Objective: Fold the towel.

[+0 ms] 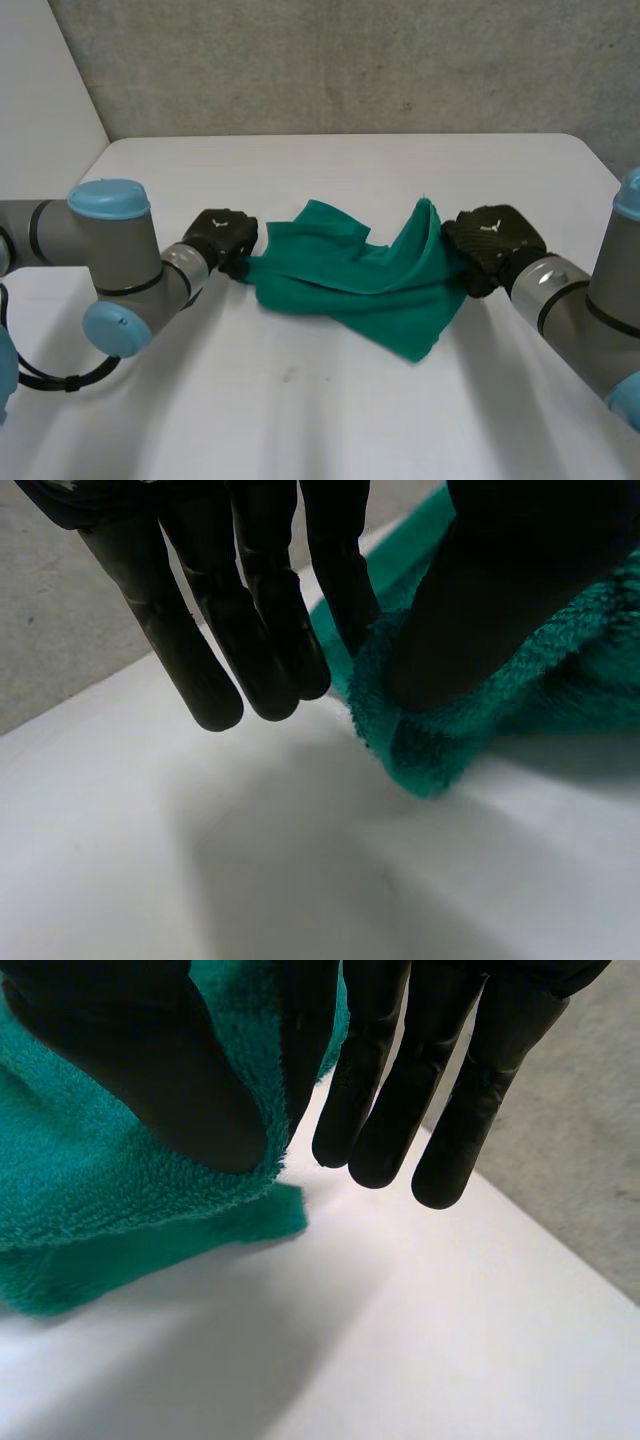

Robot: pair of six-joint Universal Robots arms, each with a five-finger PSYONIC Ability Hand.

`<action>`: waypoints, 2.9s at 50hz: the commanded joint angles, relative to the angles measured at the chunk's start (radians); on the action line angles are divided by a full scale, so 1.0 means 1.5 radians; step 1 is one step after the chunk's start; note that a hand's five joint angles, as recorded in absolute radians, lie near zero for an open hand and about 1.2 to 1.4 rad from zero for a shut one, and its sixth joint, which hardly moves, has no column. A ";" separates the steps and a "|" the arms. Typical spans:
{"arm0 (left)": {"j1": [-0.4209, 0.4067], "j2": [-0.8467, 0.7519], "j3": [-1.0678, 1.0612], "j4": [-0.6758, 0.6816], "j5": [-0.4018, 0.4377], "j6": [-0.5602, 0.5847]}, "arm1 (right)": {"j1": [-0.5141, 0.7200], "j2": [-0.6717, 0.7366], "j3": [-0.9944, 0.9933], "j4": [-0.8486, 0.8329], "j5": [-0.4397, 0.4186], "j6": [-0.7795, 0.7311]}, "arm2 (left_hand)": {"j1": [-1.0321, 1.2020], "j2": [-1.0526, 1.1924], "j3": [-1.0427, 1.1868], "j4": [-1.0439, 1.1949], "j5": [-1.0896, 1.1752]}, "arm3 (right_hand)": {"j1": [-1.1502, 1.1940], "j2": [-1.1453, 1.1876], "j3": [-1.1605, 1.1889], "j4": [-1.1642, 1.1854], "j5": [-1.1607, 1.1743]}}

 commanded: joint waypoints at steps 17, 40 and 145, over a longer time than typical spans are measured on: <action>-0.046 0.324 -0.041 0.356 -0.169 -0.211 | 0.000 -0.045 -0.206 -0.347 0.096 0.141 | 0.167 0.148 0.153 0.147 0.181 | 0.284 0.147 0.143 0.139 0.161; -0.095 0.305 -0.438 0.245 -0.113 -0.130 | -0.069 -0.038 0.128 -0.038 -0.020 -0.060 | 0.167 0.148 0.153 0.147 0.181 | -0.263 -0.399 -0.403 -0.408 -0.386; -0.098 0.307 -0.446 0.212 -0.115 -0.098 | 0.056 0.243 -0.184 0.107 -0.176 -0.453 | 0.167 0.148 0.153 0.147 0.181 | 0.031 -0.106 -0.110 -0.115 -0.093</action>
